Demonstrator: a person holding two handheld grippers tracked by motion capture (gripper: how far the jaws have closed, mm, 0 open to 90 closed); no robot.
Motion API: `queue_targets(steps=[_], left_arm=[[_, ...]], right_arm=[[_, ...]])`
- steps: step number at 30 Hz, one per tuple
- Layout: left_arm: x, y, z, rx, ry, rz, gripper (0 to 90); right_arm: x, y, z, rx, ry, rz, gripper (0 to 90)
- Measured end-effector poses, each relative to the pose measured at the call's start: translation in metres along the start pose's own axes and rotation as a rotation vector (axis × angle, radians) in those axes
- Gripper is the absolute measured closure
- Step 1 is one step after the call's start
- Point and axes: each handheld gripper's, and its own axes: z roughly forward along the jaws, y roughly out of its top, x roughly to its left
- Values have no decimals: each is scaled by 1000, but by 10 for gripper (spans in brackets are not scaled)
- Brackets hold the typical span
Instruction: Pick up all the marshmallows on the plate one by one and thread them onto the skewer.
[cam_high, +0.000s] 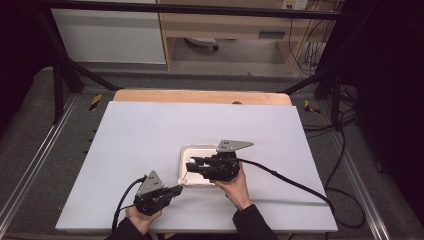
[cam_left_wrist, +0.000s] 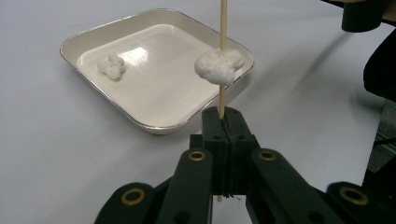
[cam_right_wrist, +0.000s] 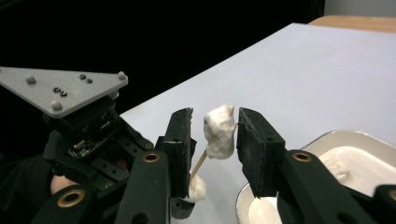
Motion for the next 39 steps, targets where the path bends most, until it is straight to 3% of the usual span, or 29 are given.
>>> queue_targets(steps=[2, 5, 9, 14, 23, 39], left_arm=[[0, 0, 0, 0, 2, 2, 890], [-1, 0, 0, -4, 1, 2, 890], [-2, 0, 1, 7, 4, 5, 890], [-2, 1, -1, 0, 29, 2, 890], [-2, 1, -1, 3, 35, -2, 890], [-3, 1, 0, 10, 33, -2, 890]], right_arm=[[0, 2, -2, -14, 2, 2, 655], [-1, 5, -4, -20, 5, 4, 769], [-1, 3, -1, -12, 21, 26, 813], [1, 0, 1, -36, 43, 42, 829], [3, -3, 1, -41, 36, 22, 834], [1, -8, 3, -45, 46, 42, 835]])
